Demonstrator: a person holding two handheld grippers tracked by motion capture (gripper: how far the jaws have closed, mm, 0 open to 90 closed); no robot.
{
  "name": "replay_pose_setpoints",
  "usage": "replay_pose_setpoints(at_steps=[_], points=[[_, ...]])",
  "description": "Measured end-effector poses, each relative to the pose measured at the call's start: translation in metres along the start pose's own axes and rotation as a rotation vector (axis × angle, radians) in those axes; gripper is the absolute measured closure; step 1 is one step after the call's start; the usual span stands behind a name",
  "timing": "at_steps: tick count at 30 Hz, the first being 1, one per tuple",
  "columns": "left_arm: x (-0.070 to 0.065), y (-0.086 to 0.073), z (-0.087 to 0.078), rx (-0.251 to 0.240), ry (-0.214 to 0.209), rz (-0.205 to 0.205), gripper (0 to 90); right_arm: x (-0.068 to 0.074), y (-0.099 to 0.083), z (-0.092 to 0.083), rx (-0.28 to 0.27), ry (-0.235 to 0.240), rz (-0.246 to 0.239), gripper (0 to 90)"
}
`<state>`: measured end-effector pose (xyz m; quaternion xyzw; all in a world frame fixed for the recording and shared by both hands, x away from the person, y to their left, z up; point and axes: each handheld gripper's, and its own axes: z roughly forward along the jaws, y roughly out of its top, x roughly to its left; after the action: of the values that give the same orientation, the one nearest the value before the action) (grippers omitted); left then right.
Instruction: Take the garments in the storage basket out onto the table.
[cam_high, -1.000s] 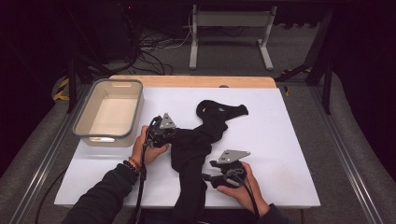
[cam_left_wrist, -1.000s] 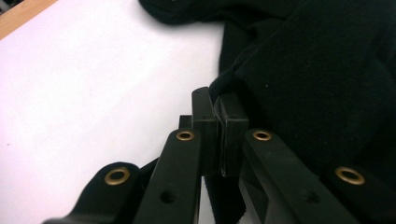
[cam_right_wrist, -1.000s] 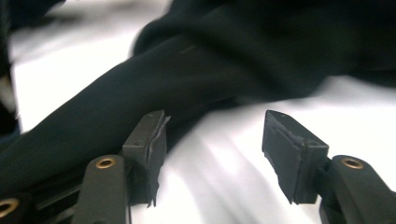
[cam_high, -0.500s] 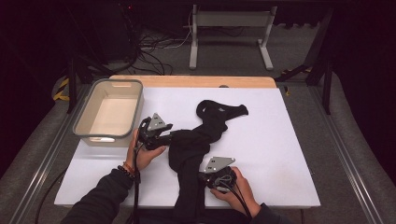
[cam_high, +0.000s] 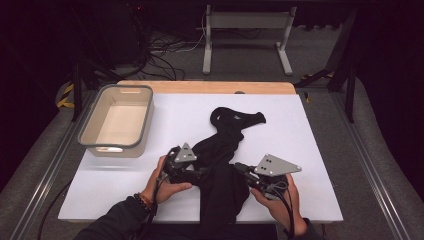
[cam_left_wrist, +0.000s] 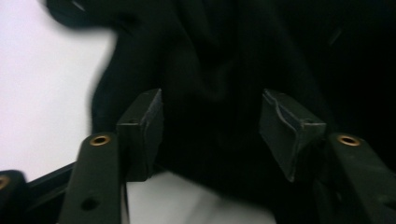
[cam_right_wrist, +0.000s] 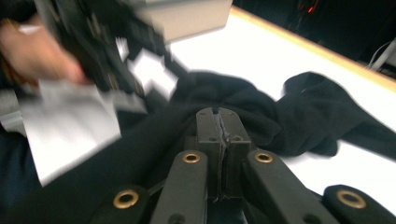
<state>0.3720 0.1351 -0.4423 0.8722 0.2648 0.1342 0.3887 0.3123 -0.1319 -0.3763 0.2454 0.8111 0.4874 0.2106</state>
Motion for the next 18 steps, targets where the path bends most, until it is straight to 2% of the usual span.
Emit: replay_pose_setpoints(at_steps=[2, 5, 7, 8, 9, 11, 12, 13, 14, 15, 17, 18], points=[[-0.005, -0.001, 0.012, 0.026, -0.012, 0.011, 44.1, 0.003, 0.001, -0.006, 0.005, -0.025, -0.017, 88.6], [-0.005, -0.005, 0.022, 0.032, -0.022, 0.020, 53.8, 0.006, -0.002, -0.006, 0.008, -0.004, -0.016, 88.5], [-0.004, -0.005, 0.022, 0.025, -0.025, 0.027, 60.3, 0.006, -0.003, -0.006, 0.009, -0.001, -0.011, 88.5], [-0.003, -0.006, 0.021, 0.027, -0.025, 0.038, 60.3, 0.005, -0.004, -0.005, 0.006, 0.008, 0.000, 88.5], [-0.001, -0.006, 0.019, 0.032, -0.019, 0.047, 70.8, 0.005, -0.004, -0.004, 0.005, 0.014, 0.005, 88.4], [0.003, -0.007, 0.016, 0.035, -0.026, 0.046, 84.6, 0.004, -0.004, -0.005, 0.004, 0.009, 0.006, 88.5], [0.006, -0.008, 0.014, 0.039, -0.045, 0.034, 87.0, 0.004, -0.004, -0.006, 0.002, 0.003, 0.003, 88.5], [0.008, -0.008, 0.011, 0.040, -0.044, 0.036, 88.6, 0.003, -0.004, -0.011, -0.008, -0.017, -0.002, 88.6], [0.009, -0.008, 0.008, 0.037, -0.033, 0.044, 88.6, 0.003, -0.004, -0.011, -0.008, -0.017, -0.002, 88.6], [0.012, -0.008, 0.002, 0.028, -0.023, 0.035, 88.8, 0.002, -0.004, -0.014, -0.013, -0.025, 0.003, 88.6], [0.019, -0.005, -0.014, -0.010, -0.004, 0.034, 88.9, -0.001, -0.003, -0.023, -0.035, -0.050, 0.011, 88.8], [0.022, -0.004, -0.025, -0.040, 0.033, 0.032, 89.0, -0.004, -0.001, -0.035, -0.065, -0.079, 0.018, 88.8]])
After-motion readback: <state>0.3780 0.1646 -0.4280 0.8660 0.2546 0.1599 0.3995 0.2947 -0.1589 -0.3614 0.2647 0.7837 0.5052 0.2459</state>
